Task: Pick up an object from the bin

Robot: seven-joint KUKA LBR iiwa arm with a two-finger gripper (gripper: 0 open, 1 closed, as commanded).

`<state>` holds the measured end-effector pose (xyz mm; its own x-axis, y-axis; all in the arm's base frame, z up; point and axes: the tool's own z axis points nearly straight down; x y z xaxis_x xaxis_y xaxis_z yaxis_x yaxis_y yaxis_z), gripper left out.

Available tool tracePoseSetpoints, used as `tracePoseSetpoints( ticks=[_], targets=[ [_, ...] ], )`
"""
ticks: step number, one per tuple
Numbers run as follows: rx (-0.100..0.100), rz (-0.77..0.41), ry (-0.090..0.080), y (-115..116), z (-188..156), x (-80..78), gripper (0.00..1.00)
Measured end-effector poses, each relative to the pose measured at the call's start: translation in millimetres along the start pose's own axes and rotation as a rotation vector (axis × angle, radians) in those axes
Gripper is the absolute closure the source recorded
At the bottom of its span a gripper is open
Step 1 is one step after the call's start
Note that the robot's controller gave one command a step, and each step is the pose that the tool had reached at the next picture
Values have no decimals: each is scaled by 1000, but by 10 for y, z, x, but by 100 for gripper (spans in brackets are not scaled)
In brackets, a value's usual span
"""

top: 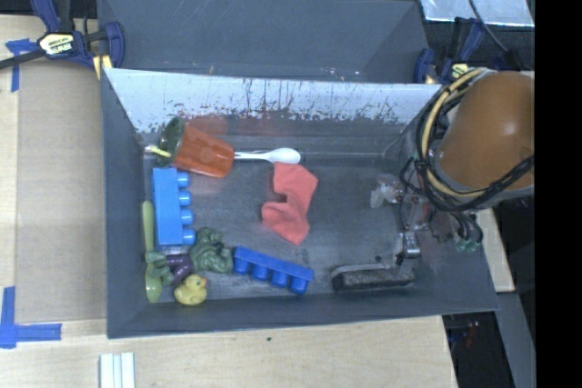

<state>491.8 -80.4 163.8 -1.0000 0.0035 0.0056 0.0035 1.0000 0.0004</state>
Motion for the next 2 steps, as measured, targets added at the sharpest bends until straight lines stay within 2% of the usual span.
tracePoseSetpoints(
  ticks=[1, 2],
  targets=[
    [1, -3, -9, 3, -44, -19, 0],
    [2, 199, -11, 286, 127, -49, 0]
  ],
)
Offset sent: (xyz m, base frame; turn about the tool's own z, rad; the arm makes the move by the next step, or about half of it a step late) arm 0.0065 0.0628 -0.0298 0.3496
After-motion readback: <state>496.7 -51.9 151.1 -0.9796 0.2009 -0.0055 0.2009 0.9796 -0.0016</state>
